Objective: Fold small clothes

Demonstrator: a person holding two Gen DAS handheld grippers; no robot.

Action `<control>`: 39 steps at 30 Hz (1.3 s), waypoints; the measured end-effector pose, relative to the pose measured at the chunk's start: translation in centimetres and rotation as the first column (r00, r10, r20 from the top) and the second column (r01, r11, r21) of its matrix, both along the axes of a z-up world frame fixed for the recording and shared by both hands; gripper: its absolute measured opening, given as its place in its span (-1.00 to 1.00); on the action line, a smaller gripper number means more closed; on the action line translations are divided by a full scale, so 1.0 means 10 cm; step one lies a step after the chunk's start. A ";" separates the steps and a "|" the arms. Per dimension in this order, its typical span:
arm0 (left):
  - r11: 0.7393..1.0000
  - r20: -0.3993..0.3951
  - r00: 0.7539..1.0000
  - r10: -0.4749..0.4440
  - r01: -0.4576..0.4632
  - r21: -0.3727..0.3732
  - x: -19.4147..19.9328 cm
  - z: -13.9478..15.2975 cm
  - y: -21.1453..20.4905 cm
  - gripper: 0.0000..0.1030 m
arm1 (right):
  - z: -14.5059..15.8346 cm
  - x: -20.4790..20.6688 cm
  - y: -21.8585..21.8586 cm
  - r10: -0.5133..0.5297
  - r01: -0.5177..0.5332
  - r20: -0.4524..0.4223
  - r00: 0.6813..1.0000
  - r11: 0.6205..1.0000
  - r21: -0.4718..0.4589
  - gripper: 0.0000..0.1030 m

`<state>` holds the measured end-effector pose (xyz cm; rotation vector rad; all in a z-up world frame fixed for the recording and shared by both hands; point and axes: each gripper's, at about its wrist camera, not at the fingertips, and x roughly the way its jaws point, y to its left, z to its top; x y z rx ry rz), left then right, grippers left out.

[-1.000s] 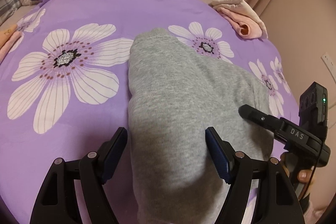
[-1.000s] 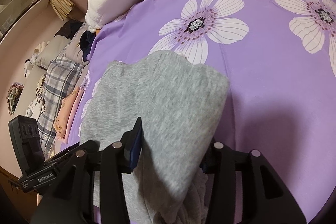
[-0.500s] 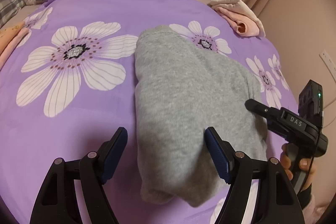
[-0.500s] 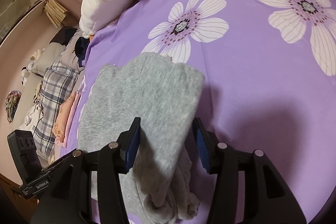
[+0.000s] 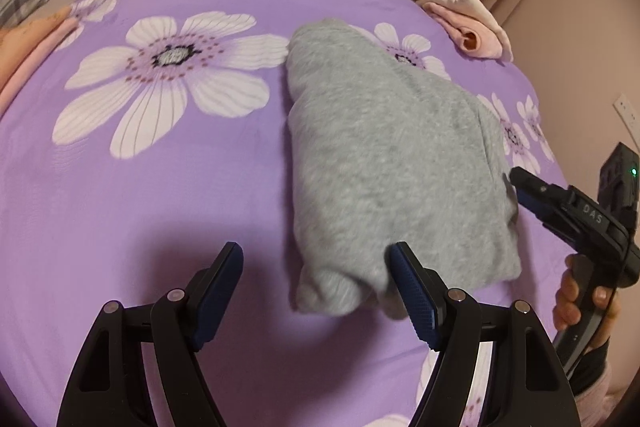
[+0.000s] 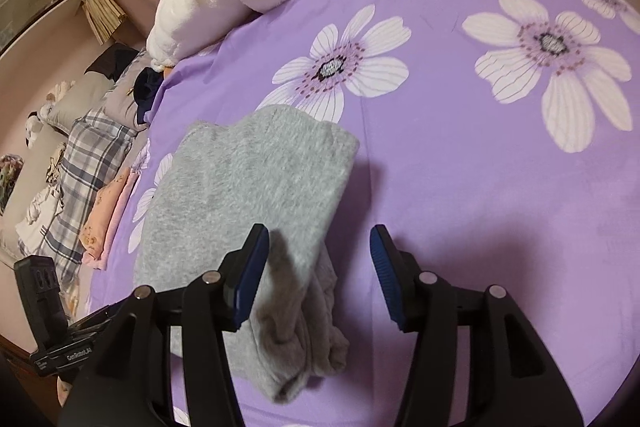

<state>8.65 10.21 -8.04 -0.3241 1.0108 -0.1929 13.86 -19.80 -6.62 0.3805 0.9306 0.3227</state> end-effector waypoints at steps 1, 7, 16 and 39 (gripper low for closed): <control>1.000 0.001 1.000 0.005 -0.005 0.001 -0.02 0.01 0.01 0.46 | 0.02 -0.02 0.00 0.000 0.000 0.005 1.000 1.000 -0.003 0.04; 1.000 0.057 0.998 0.025 -0.025 -0.002 -0.13 0.16 0.03 0.45 | 0.15 -0.16 0.07 0.041 -0.040 0.061 0.997 0.999 -0.012 0.04; 0.999 0.143 0.990 -0.014 0.010 0.031 -0.07 0.32 -0.24 0.22 | 0.11 -0.32 0.38 0.167 -0.165 0.092 0.982 0.986 -0.023 -0.34; 0.986 0.078 0.995 -0.064 0.051 0.158 -0.04 0.01 -0.49 0.17 | -0.21 -0.33 0.47 0.166 -0.165 0.009 0.986 0.985 -0.058 -0.53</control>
